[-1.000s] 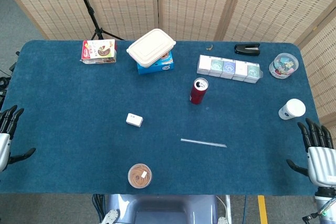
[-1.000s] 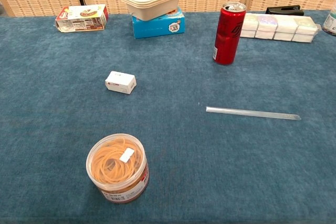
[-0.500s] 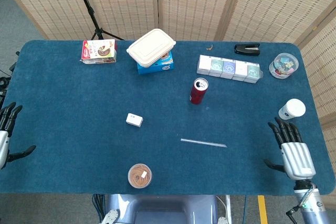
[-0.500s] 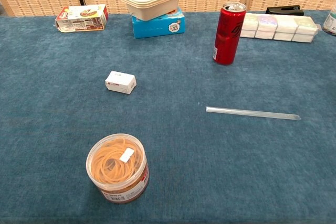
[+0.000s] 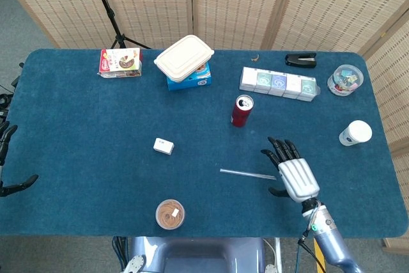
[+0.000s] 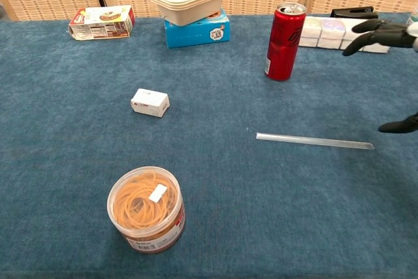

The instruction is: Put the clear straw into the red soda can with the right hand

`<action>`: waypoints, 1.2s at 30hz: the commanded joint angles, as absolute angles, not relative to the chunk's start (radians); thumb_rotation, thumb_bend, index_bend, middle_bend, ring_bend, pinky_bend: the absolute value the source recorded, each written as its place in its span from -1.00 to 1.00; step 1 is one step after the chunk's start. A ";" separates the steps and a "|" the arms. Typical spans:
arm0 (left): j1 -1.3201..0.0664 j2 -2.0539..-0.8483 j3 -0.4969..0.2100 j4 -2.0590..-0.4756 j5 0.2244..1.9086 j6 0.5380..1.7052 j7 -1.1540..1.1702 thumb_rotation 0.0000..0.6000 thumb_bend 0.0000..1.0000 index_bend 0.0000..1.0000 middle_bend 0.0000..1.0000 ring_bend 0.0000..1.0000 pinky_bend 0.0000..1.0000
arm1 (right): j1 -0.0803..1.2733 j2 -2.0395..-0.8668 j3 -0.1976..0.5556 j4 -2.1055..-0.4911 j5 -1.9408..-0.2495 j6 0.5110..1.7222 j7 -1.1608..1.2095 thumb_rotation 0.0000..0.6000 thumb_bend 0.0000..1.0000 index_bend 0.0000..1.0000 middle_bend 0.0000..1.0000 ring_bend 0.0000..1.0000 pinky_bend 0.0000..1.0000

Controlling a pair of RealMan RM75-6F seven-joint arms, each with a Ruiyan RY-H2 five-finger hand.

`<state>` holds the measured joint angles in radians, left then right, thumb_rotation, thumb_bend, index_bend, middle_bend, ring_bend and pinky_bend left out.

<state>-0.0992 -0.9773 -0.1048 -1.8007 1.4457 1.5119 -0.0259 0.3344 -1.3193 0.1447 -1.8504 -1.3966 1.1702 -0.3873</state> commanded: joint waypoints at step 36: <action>-0.115 -0.970 -0.118 -1.796 1.393 1.471 -0.043 1.00 -1.00 -1.00 -1.00 -1.00 -0.87 | 0.591 -1.655 0.217 -1.597 -1.005 1.021 -0.518 1.00 -0.31 -0.29 -1.00 -1.00 -1.00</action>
<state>-0.1149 -0.9697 -0.1182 -1.7964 1.3937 1.4702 -0.0424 0.5894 -1.6531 0.2180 -1.6005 -1.0081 1.0195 -0.5153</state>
